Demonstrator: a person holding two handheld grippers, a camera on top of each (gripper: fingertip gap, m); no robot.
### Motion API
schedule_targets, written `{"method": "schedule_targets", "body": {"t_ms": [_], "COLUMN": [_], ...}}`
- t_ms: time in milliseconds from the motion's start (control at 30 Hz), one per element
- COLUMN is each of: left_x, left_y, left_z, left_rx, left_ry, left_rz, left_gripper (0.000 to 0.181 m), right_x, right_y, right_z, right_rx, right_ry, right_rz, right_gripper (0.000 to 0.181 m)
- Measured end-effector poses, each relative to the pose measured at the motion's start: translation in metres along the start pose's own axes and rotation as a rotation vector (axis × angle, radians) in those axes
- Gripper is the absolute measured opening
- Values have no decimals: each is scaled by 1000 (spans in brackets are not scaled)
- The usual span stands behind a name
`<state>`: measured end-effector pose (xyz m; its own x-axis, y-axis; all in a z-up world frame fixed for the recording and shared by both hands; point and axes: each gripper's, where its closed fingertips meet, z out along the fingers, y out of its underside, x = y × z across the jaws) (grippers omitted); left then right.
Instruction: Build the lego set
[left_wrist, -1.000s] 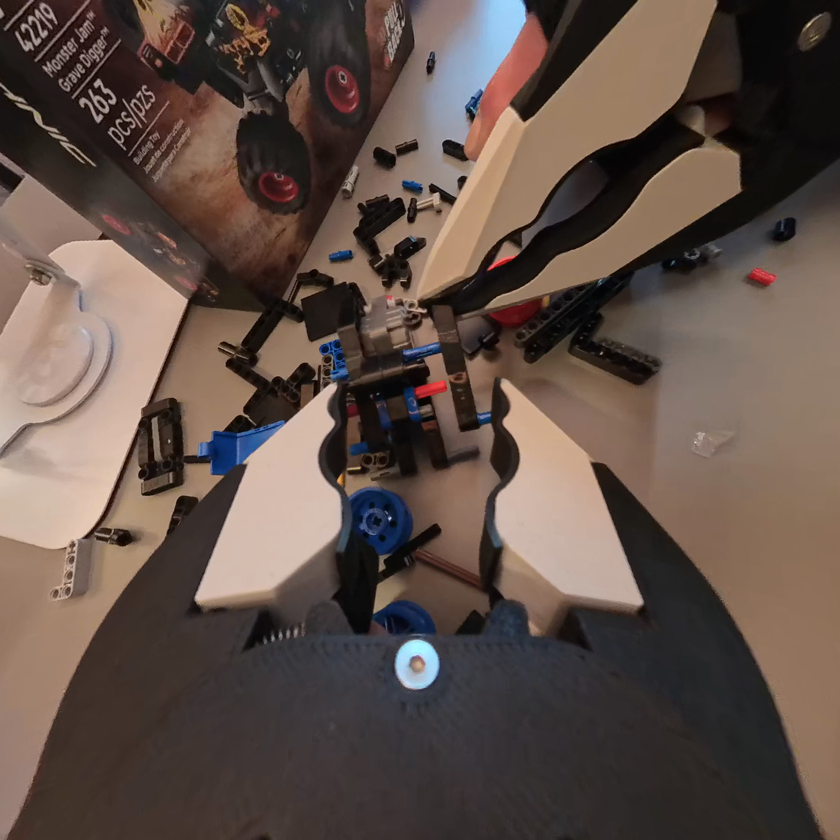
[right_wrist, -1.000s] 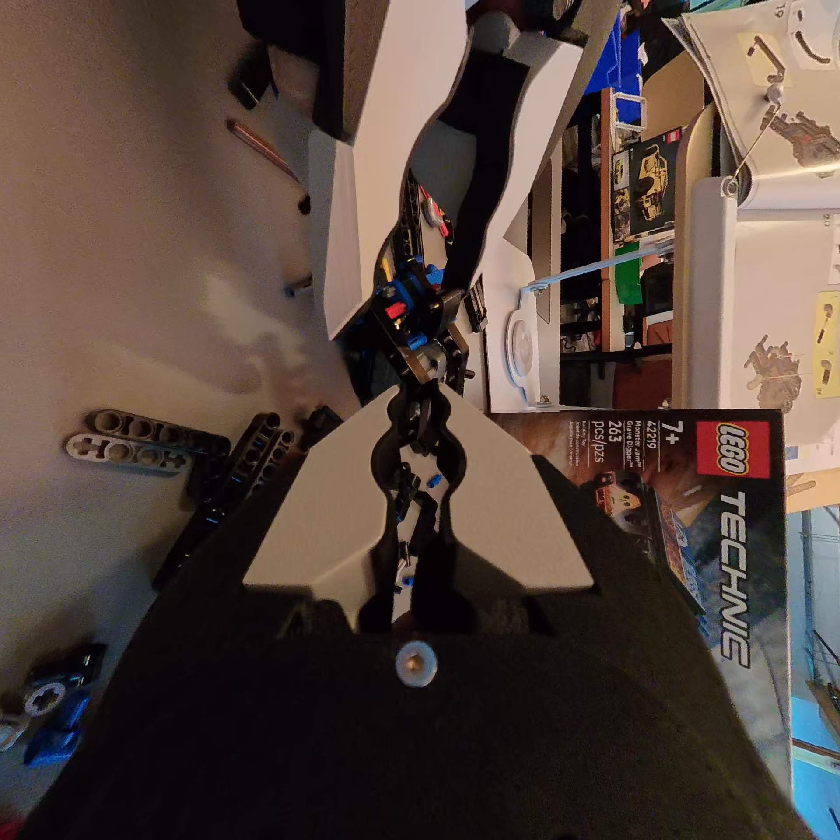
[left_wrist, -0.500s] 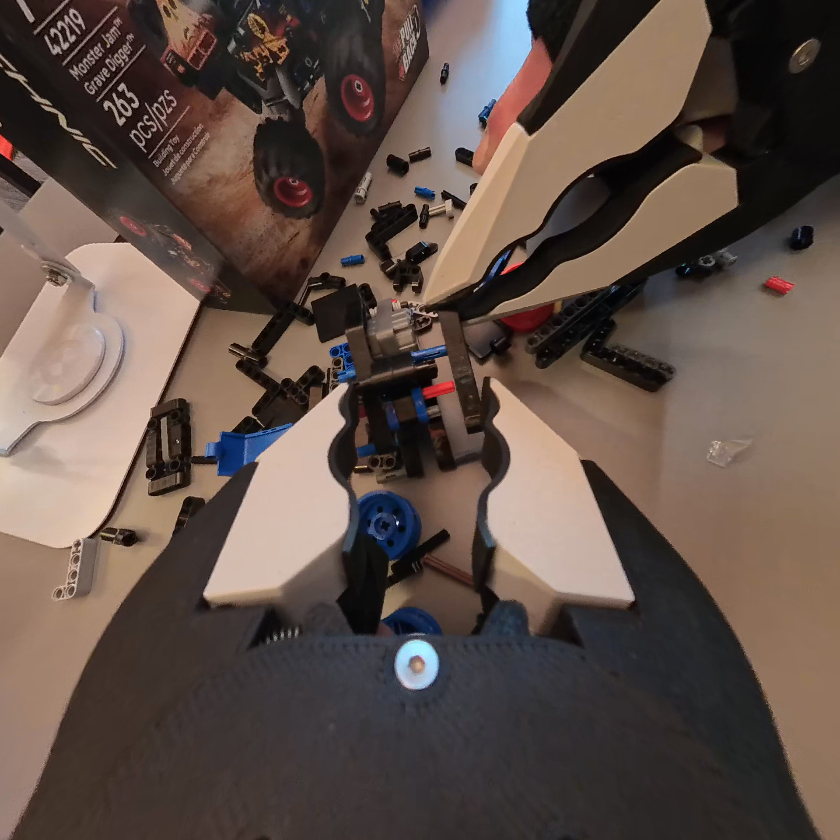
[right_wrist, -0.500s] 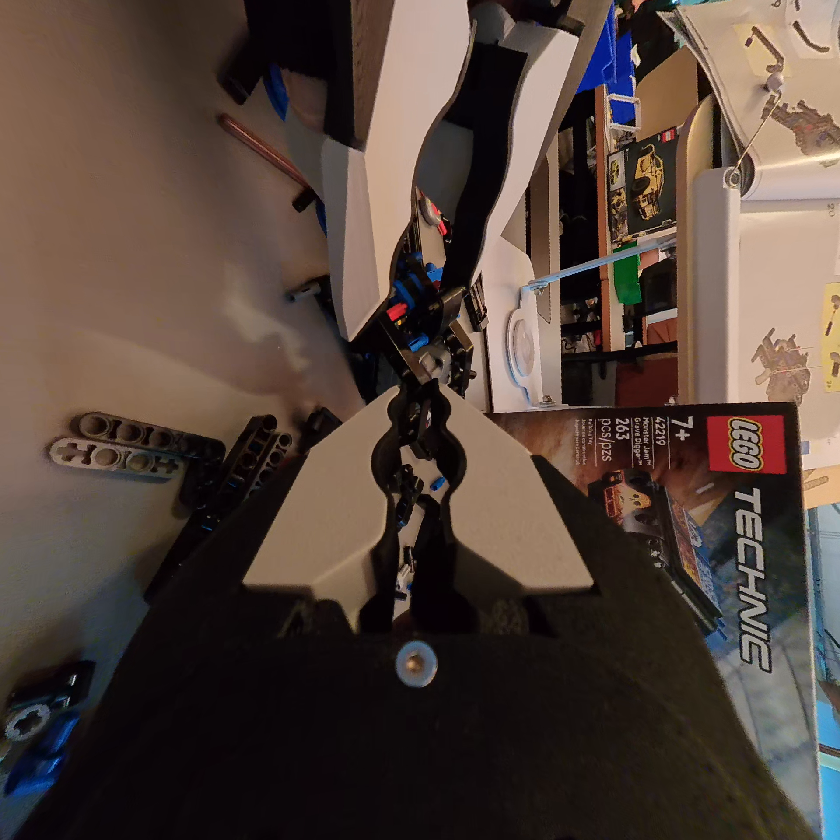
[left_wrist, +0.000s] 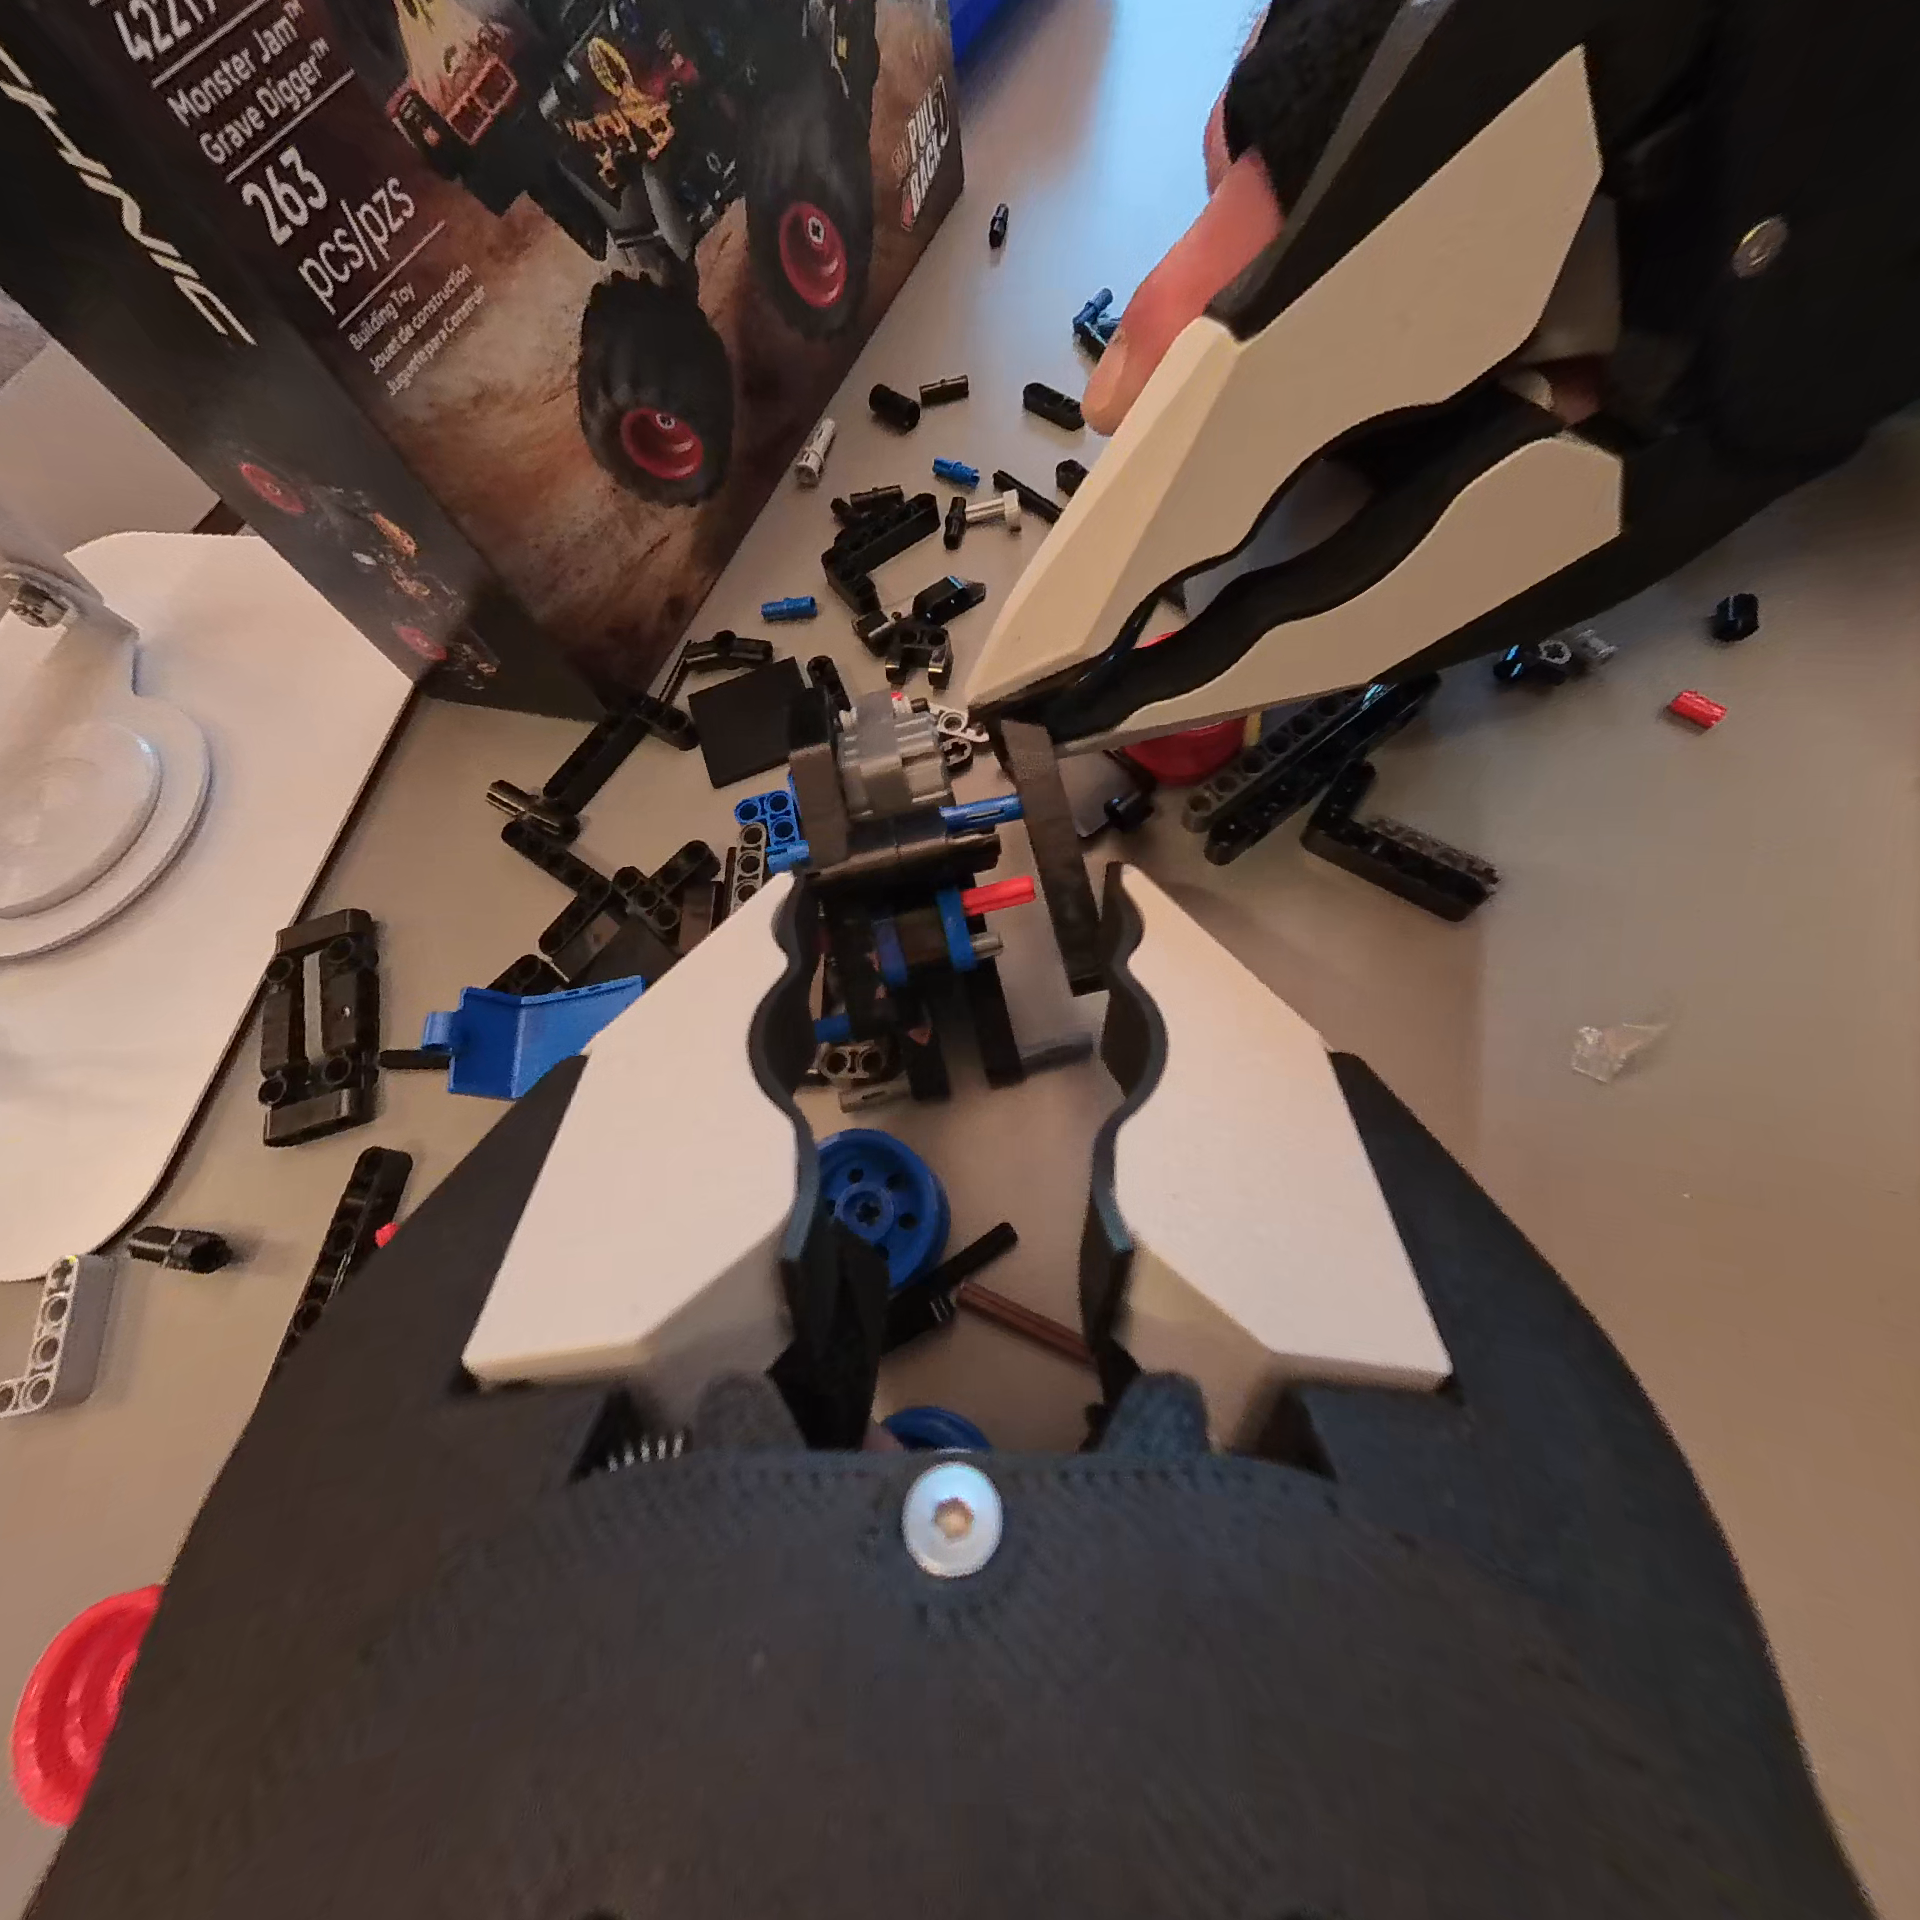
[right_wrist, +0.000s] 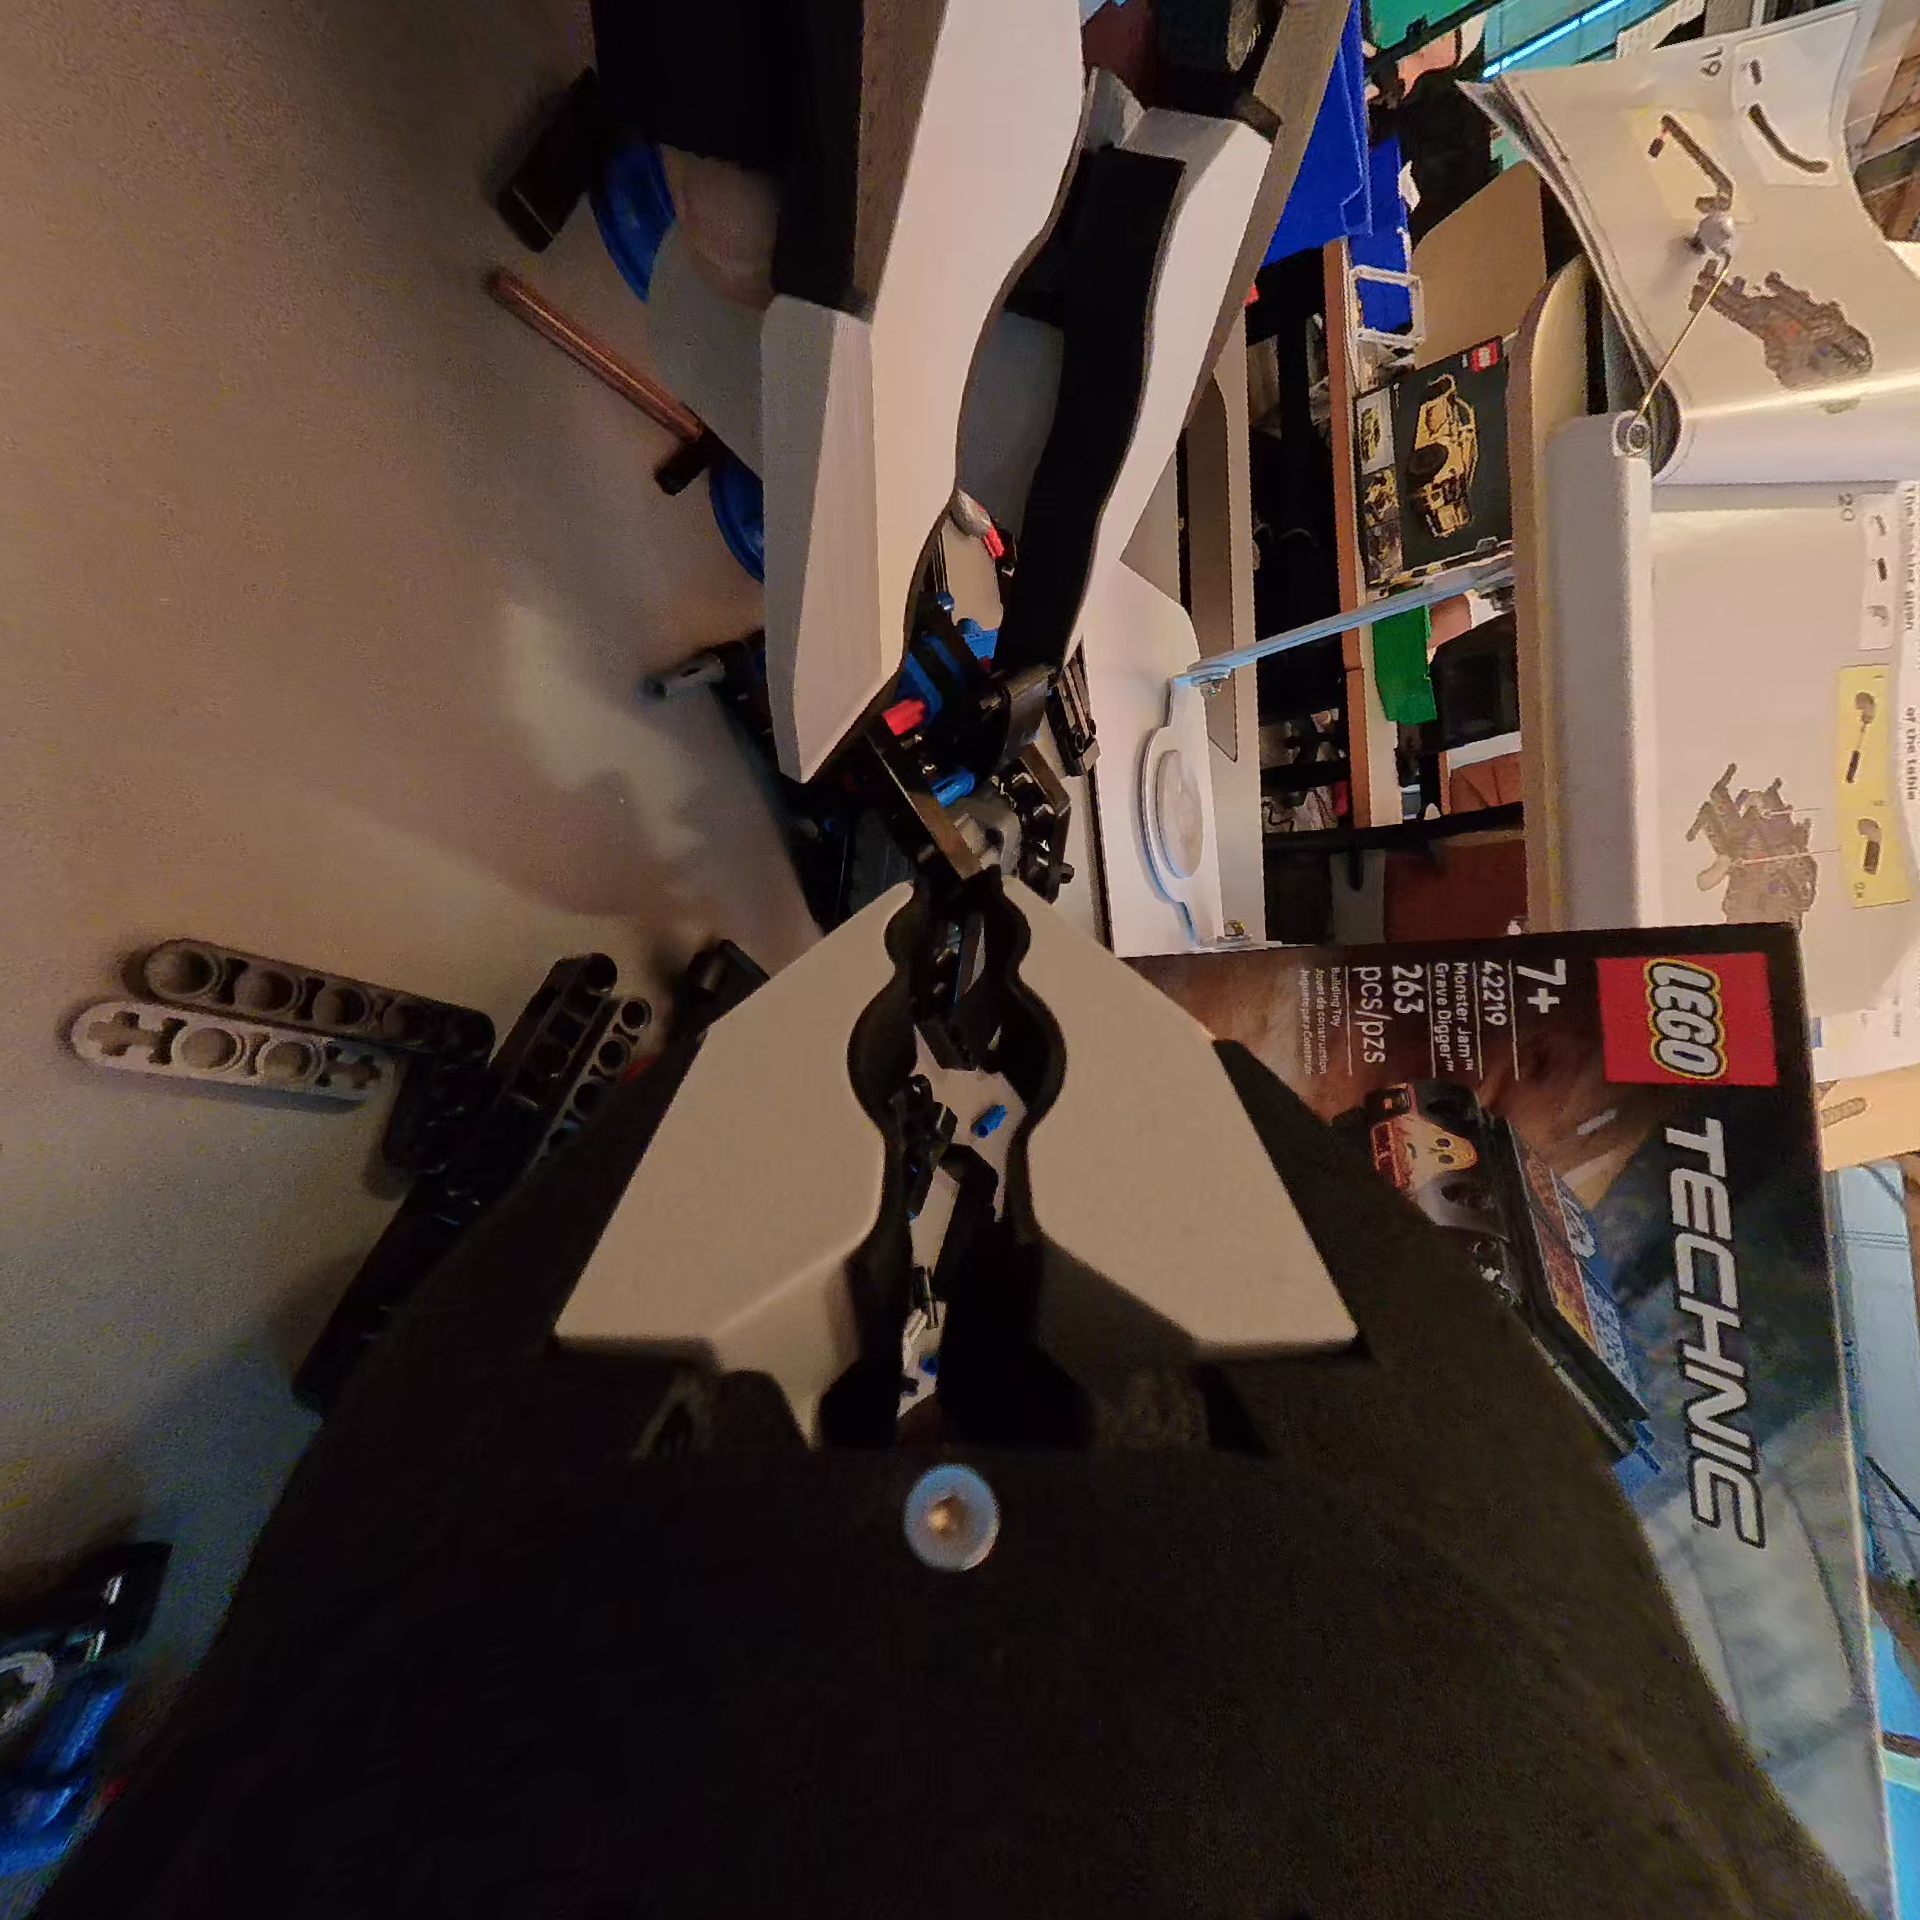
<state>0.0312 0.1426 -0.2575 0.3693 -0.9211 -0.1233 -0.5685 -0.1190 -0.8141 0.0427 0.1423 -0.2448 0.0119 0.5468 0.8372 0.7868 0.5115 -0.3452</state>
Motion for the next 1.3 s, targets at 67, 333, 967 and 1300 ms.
{"method": "schedule_targets", "body": {"t_ms": [67,333,967,1300], "left_x": [0,0,-8,-10], "left_y": [0,0,2,2], "left_z": [0,1,1,1], "left_rx": [1,7,25,36], "left_ry": [2,-3,-51,-41], "left_rz": [-3,-11,0,-5], "left_gripper": [53,54,48,48], "right_x": [0,0,3,3], "right_y": [0,1,1,1], "right_z": [1,3,6,9], "right_rx": [2,15,7,19], "right_ry": [6,46,169,178], "right_rz": [-9,-45,-53,-39], "right_gripper": [7,7,6,6]}}
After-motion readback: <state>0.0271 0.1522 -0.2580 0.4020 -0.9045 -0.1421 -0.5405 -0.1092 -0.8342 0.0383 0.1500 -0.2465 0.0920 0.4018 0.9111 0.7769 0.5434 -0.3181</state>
